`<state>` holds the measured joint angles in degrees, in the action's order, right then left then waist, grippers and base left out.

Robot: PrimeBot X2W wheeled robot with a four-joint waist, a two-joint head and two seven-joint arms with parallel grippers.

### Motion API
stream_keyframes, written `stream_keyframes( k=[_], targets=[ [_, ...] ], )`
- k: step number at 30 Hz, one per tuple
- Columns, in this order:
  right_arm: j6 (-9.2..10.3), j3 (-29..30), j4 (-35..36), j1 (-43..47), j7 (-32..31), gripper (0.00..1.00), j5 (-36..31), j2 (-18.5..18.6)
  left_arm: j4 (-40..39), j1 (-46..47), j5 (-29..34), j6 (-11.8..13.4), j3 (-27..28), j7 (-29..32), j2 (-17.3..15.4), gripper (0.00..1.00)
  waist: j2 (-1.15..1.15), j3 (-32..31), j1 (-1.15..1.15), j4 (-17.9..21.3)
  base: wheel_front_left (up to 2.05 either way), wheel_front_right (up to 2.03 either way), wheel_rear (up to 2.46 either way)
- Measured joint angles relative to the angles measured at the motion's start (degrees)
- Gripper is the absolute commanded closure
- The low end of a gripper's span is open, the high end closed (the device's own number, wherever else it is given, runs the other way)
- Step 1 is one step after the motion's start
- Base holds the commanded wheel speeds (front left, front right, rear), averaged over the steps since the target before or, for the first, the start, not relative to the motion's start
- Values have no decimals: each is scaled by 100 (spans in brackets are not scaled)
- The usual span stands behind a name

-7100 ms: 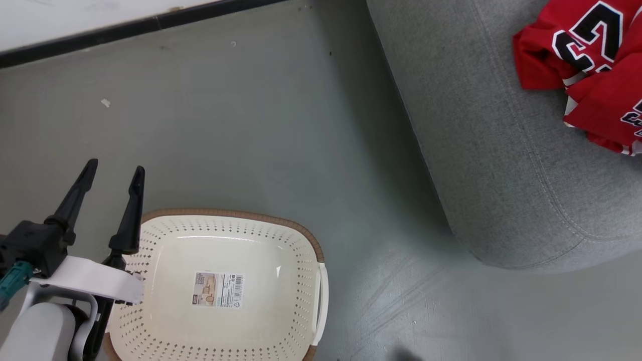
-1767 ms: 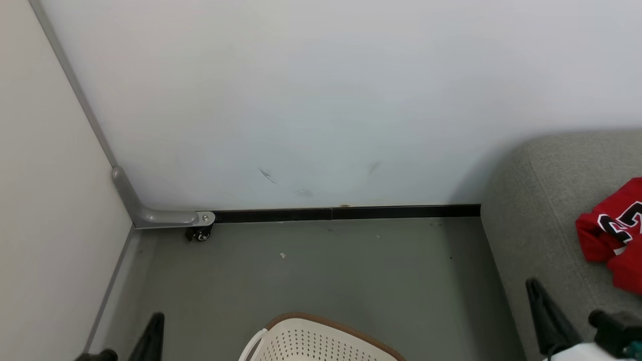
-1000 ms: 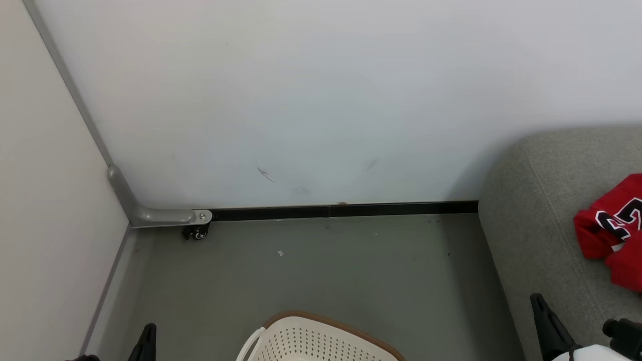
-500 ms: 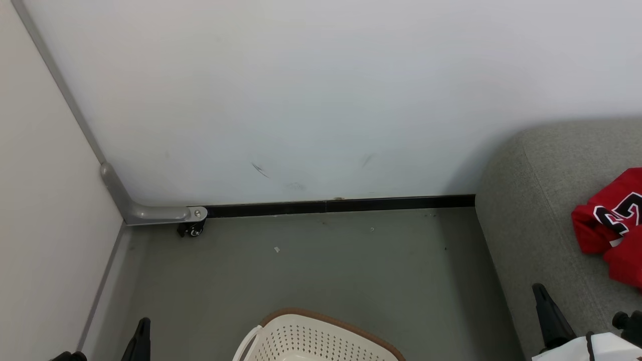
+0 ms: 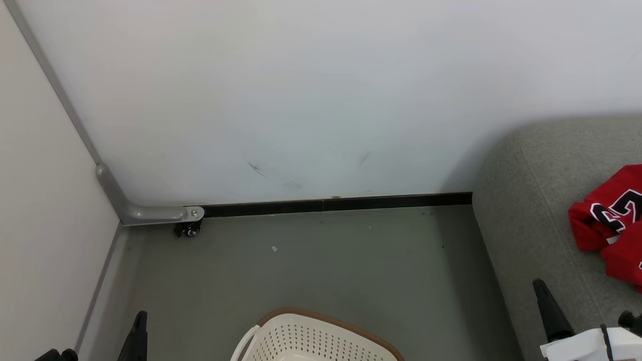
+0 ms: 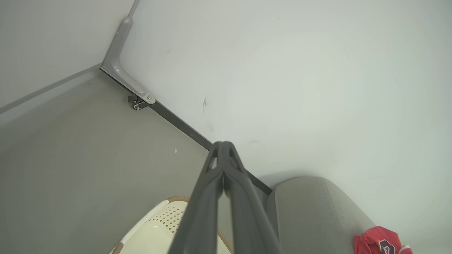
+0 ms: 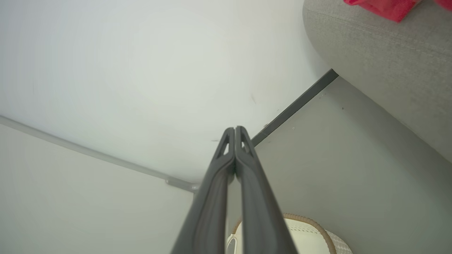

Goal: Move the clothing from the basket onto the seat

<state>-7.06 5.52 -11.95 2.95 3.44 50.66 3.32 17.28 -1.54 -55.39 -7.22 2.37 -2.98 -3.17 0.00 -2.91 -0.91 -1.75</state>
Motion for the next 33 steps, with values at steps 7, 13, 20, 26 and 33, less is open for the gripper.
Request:
stream_keyframes(
  k=[7,13,20,26,33],
  targets=[
    [1,47,-63,-34,-147,100,560,-15,-12,41,-480,0,44,151,16,100,0,47,35,24,0,0,0],
    [0,73,-112,-146,-254,100,1048,-31,-21,132,-925,0,73,250,38,100,0,100,64,45,0,0,0],
    [1,103,-158,-254,-397,100,1608,-51,-31,217,-1425,0,101,397,57,100,0,158,81,70,0,0,0],
    [0,131,-186,-352,-505,100,2081,-64,-48,244,-1841,0,135,502,73,100,0,197,85,91,0,0,0],
    [0,157,-240,-397,-650,100,2662,-84,-70,363,-2350,0,174,643,85,100,0,232,86,116,0,0,0]
  ],
)
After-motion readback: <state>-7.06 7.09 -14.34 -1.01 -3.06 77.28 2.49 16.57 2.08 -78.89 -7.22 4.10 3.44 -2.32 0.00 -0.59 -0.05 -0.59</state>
